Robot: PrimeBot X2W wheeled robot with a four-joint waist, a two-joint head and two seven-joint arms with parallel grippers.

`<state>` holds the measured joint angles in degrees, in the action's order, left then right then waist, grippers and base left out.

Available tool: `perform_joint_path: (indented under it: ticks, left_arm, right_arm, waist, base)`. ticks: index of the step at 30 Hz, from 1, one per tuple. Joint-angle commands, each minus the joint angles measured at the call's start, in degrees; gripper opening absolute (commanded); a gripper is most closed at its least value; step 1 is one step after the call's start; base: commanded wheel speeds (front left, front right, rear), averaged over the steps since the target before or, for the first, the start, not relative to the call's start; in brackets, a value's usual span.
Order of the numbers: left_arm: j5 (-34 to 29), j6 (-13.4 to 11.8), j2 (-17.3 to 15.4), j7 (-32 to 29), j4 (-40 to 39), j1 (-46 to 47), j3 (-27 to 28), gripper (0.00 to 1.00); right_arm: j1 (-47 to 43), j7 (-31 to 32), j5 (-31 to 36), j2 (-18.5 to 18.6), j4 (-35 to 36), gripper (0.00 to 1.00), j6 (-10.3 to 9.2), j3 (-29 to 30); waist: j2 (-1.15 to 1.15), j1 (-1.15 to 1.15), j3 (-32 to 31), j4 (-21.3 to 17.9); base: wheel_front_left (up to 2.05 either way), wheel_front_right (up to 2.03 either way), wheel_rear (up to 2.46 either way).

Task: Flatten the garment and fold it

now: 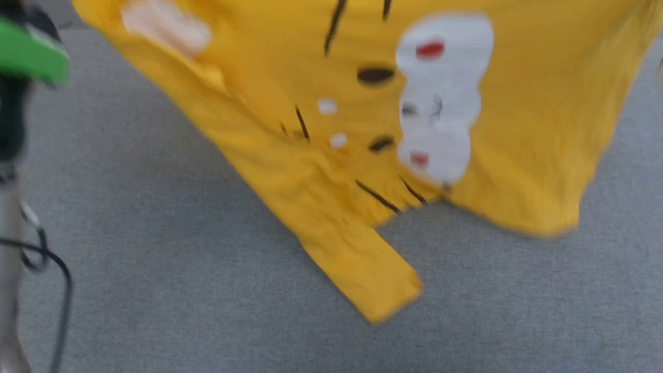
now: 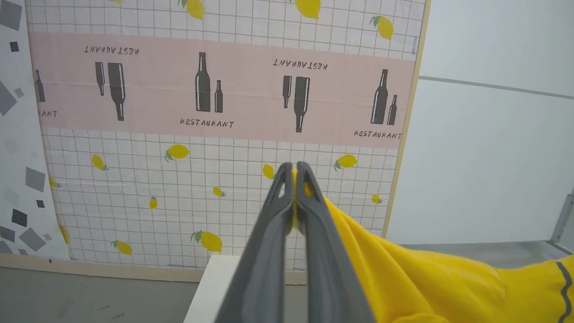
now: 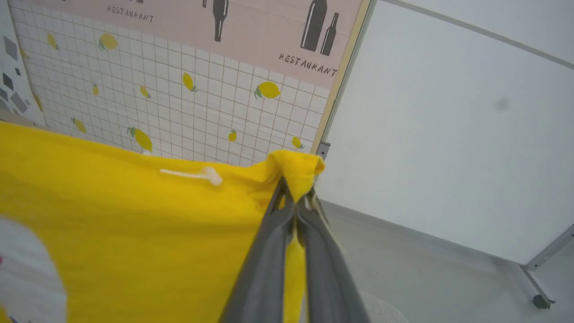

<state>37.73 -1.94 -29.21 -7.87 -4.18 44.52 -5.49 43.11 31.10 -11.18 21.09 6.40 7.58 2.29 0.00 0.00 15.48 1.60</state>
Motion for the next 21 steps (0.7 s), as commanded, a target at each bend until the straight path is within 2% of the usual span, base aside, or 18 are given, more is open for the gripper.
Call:
perform_joint_path:
  ticks: [1, 3, 4, 5, 11, 15, 16, 21]
  left_arm:
    - [-0.78, 0.32, -0.79, -0.37, 1.45, 4.56, -0.11, 0.00]
    - [-1.54, 0.37, -1.16, -0.51, 4.01, 10.99, -0.09, 0.00]
    - [-2.78, -0.02, -1.33, 0.11, 7.85, 20.32, 0.18, 0.00]
    - [-3.46, -0.39, -1.32, 0.69, 9.28, 23.82, 0.32, 0.00]
    - [-6.20, -1.85, -0.17, 5.58, 15.33, 40.33, 0.83, 0.00]
    - [-7.31, -1.81, 0.58, 10.16, 18.05, 48.08, 1.19, 0.00]
    - [-7.59, -0.77, 1.16, 13.09, 20.22, 50.56, 0.84, 0.00]
    - [-7.53, 2.17, 1.39, 13.82, 25.22, 45.92, -1.62, 0.00]
  right_arm:
    - [3.98, 0.92, 0.20, 0.39, -1.04, 0.00, -0.09, -0.66]
    - [9.90, 1.95, 0.49, 0.11, -3.01, 0.00, -0.09, -1.59]
    - [18.59, 2.60, 2.11, -0.49, -6.62, 0.00, -0.09, -2.66]
    - [21.85, 2.35, 2.99, -1.01, -8.24, 0.00, -0.09, -2.68]
    - [36.39, -2.49, 10.01, -4.32, -16.04, 0.00, -0.09, -1.29]
    - [42.40, -8.18, 14.10, -6.70, -19.15, 0.00, -0.09, 0.40]
    - [44.28, -13.55, 15.28, -7.60, -20.79, 0.00, -0.09, 0.34]
    - [38.79, -17.50, 13.48, -7.83, -25.74, 0.00, -0.09, -1.72]
  waist:
    - [0.00, 0.00, 5.33, -0.76]
    - [0.00, 0.00, 7.82, -1.25]
    - [0.00, 0.00, 11.57, -1.99]
    - [0.00, 0.00, 12.87, -2.24]
    - [0.00, 0.00, 18.43, -3.35]
    - [0.00, 0.00, 20.34, -3.67]
    - [0.00, 0.00, 20.74, -3.54]
    - [0.00, 0.00, 19.24, -2.38]
  base:
    - [0.00, 0.00, 0.00]
    - [0.00, 0.00, 0.00]
    - [0.00, 0.00, 0.00]
    - [0.00, 0.00, 0.00]
    - [0.00, 0.00, 0.00]
    - [0.00, 0.00, 0.00]
    - [0.00, 0.00, 0.00]
    - [0.00, 0.00, 0.00]
